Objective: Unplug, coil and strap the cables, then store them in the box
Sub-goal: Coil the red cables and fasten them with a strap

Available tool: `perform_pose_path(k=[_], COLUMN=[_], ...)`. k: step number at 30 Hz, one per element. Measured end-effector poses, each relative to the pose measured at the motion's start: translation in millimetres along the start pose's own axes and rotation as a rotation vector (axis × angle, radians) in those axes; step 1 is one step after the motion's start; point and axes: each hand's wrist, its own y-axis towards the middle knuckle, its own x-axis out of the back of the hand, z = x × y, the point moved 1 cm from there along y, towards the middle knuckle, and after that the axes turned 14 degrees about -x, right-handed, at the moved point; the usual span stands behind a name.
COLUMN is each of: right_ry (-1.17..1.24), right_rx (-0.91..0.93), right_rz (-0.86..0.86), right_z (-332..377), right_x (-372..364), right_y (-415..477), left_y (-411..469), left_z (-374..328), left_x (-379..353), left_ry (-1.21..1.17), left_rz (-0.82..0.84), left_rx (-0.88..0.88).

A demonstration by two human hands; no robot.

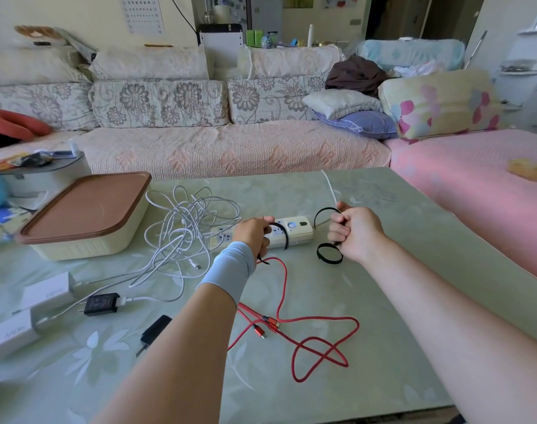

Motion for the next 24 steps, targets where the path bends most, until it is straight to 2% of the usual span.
perform_pose_path(k=[5, 9, 16, 18, 20, 22, 24], right_ry=[-0.143, -0.366, -0.514, -0.565, -0.652, -0.729, -0.803], right_rx=[-0.029, 0.098, 0.281, 0.387, 0.485, 0.523, 0.515], right_rz=[0.062, -0.087, -0.136, -0.156, -0.165, -0.118, -0.041], right_z=[1.2, 2.9, 3.2, 3.7, 4.4, 2.9, -1.4], right_x=[3.2, 10.8, 16.2, 14.0, 11.7, 10.8, 9.2], right_y=[-1.6, 2.4, 2.3, -2.4, -8.4, -13.4, -17.1], left_y=[-3.4, -11.9, -12.0, -6.5, 1.4, 3.4, 1.7], left_z=[7.8, 13.3, 29.0, 28.4, 23.3, 14.5, 8.0], left_x=[-10.8, -26.2, -45.7, -49.0, -47.0, -41.1, -29.9], left_ry=[0.003, 0.085, 0.153, 0.319, 0.331, 0.231, 0.294], left_rz=[0.164, 0.322, 0.360, 0.382, 0.370, 0.361, 0.347], left_rx=[-0.063, -0.087, -0.074, -0.164, -0.236, -0.232, -0.263])
